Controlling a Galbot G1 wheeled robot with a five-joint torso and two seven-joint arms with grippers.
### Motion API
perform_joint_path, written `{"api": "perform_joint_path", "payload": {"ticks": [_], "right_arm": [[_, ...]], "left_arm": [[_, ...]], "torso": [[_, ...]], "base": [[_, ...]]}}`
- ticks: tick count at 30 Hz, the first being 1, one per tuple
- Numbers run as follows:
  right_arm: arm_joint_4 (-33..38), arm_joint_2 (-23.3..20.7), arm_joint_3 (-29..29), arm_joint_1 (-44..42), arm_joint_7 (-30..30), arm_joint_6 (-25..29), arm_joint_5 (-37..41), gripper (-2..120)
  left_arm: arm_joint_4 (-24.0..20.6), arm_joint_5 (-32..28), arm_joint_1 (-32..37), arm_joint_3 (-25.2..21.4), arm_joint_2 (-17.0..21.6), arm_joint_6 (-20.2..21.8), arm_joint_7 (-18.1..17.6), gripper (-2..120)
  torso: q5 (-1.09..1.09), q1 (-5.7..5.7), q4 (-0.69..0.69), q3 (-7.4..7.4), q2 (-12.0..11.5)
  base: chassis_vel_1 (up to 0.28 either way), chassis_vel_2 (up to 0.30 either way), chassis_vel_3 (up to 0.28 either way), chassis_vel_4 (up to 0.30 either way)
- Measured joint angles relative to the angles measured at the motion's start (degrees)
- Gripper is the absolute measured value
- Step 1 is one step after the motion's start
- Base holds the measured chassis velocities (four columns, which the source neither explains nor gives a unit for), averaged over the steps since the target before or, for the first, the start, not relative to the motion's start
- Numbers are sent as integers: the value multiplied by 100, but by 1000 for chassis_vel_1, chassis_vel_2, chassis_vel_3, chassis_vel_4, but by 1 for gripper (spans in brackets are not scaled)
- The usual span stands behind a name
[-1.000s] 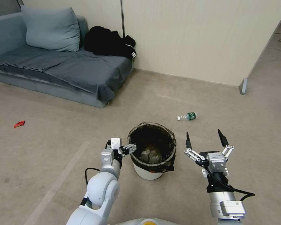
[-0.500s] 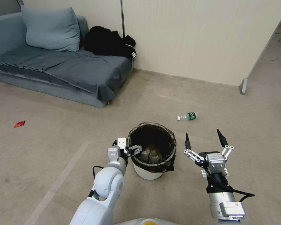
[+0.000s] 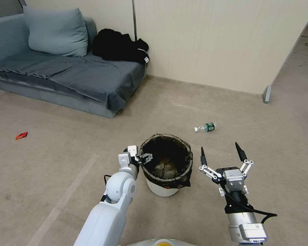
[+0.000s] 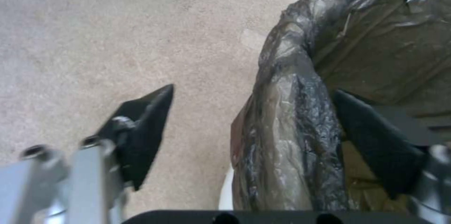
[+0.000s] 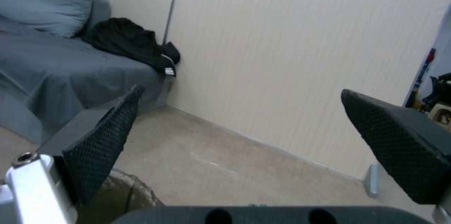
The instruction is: Pick up the trash bin, then pick up the garbage from the floor and place it into the trash bin.
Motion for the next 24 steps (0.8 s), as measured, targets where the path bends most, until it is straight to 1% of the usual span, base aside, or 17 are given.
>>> {"api": "perform_joint_path", "payload": {"ticks": [1, 3, 5, 6, 7, 9, 10, 12, 13, 14, 15, 16, 17, 18, 19, 20, 24], "right_arm": [[-4, 0, -20, -4, -6, 7, -33, 100], [-8, 1, -32, -6, -9, 11, -52, 100], [-12, 0, -43, -9, -15, 15, -73, 100], [-13, 0, -45, -9, -15, 16, -75, 100], [-13, 0, -45, -9, -15, 16, -75, 100], [-18, 0, -49, -6, -32, 34, -76, 100], [-18, 0, -49, -6, -32, 34, -76, 100], [-40, 0, -60, 3, -92, 112, -62, 100], [-40, 0, -60, 3, -92, 112, -62, 100], [-42, 0, -60, 4, -99, 122, -58, 100], [-45, 0, -62, 6, -108, 134, -53, 100], [-47, 0, -63, 7, -114, 141, -49, 100], [-47, 0, -65, 7, -114, 150, -51, 100], [-47, 0, -65, 7, -114, 150, -51, 100], [-46, 0, -70, 7, -115, 167, -58, 100], [-44, 0, -73, 6, -116, 179, -63, 100], [-40, 0, -75, 6, -117, 184, -68, 100]], "left_arm": [[1, -28, 10, 28, -16, 23, -24, 73], [2, -37, 18, 42, -28, 32, -42, 72], [2, -57, 47, 82, -57, 67, -115, 58], [1, -75, 66, 101, -62, 84, -155, 54], [1, -75, 66, 101, -62, 84, -155, 54], [-28, -88, 115, 137, -66, 115, -206, 45], [-28, -88, 115, 137, -66, 115, -206, 45], [-38, -88, 155, 162, -80, 124, -220, 34], [-38, -88, 155, 162, -80, 124, -220, 34], [-40, -88, 166, 166, -87, 124, -221, 31], [-49, -87, 186, 172, -94, 125, -224, 26], [-64, -84, 216, 191, -99, 126, -238, 17], [-74, -82, 228, 195, -100, 126, -245, 15], [-74, -82, 228, 195, -100, 126, -245, 15], [-85, -80, 243, 206, -103, 126, -256, 11], [-90, -76, 251, 207, -106, 126, -271, 5], [-90, -61, 266, 213, -113, 126, -292, 2]], "torso": [[0, 0, 0, 0, 0], [-1, 0, 0, 0, 0], [-1, 0, -1, 0, 0], [-1, 0, -1, -1, 1], [-1, 0, -1, -1, 1], [-1, 0, -1, -1, 1], [-1, 0, -1, -1, 1], [-1, -1, -1, -1, 1], [-1, -1, -1, -1, 1], [-1, -1, -1, -1, 1], [-2, 0, -1, -1, 1], [-2, 0, -1, -1, 1], [-2, -1, -1, 0, 1], [-2, -1, -1, 0, 1], [-2, 0, -1, 0, 1], [-3, 0, -1, 0, 1], [-3, -1, -2, 0, 1]], "base": [[0, 0, 0, 0], [0, 0, 0, 0], [0, 0, 0, 0], [0, 0, 0, 0], [0, 0, 0, 0], [0, 0, 0, 0], [0, 0, 0, 0], [0, 0, 0, 0], [0, 0, 0, 0], [0, 0, 0, 0], [0, 0, 0, 0], [0, 0, 0, 0], [0, 0, 0, 0], [0, 0, 0, 0], [0, 0, 0, 0], [0, 0, 0, 0], [0, 0, 0, 0]]}}
